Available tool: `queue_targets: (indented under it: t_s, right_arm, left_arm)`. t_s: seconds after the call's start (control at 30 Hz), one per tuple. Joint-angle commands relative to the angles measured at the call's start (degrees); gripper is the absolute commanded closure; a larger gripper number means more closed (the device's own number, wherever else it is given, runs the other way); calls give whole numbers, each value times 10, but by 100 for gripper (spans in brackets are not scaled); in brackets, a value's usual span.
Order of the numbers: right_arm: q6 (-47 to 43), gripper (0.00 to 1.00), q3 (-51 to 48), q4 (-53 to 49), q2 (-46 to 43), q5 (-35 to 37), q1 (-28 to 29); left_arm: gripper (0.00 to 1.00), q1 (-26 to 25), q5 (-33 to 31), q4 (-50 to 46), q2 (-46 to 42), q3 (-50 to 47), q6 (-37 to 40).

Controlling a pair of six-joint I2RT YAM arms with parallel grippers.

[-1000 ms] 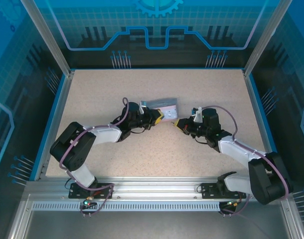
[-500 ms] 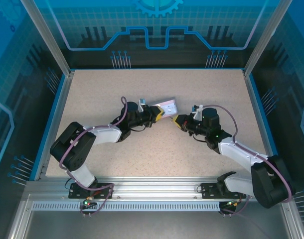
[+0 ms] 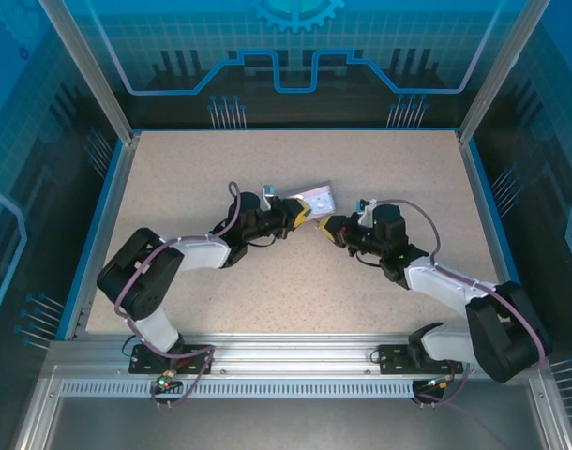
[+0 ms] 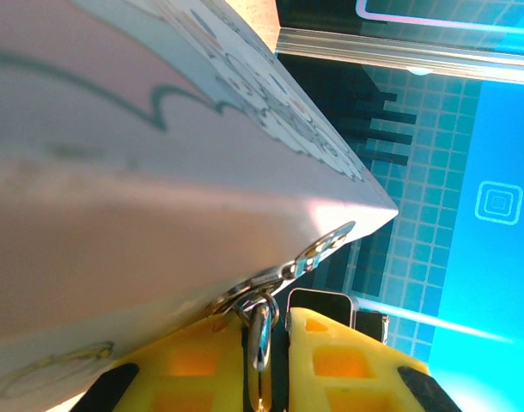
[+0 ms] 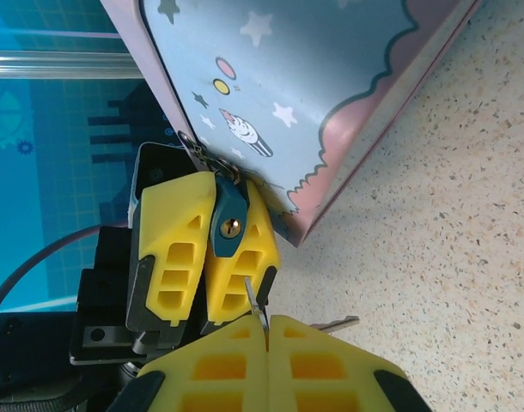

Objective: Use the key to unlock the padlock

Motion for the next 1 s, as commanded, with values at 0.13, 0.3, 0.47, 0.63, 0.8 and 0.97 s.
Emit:
queue_targets:
  t_s: [0.13, 0.3, 0.47, 0.63, 0.8, 0.97]
  right_arm:
    - [10, 100, 13, 48, 21, 26, 11]
    - [14, 100, 14, 55, 32, 30, 11]
    - [28, 100, 11, 70, 38, 37, 11]
    - [46, 100, 9, 76, 39, 47, 11]
    - [88, 100, -6, 89, 37, 64, 13]
    - [134, 100, -28, 87, 27, 92, 18]
  left_arm:
    - [100, -6, -7, 73, 13, 1, -10]
    - [100, -8, -9, 76, 18, 1, -9]
    - [100, -10, -11, 82, 20, 0, -12]
    - [100, -11, -13, 86, 21, -2, -12]
    - [100, -11, -19, 87, 19, -3, -11]
    - [100, -12, -20, 87, 19, -2, -10]
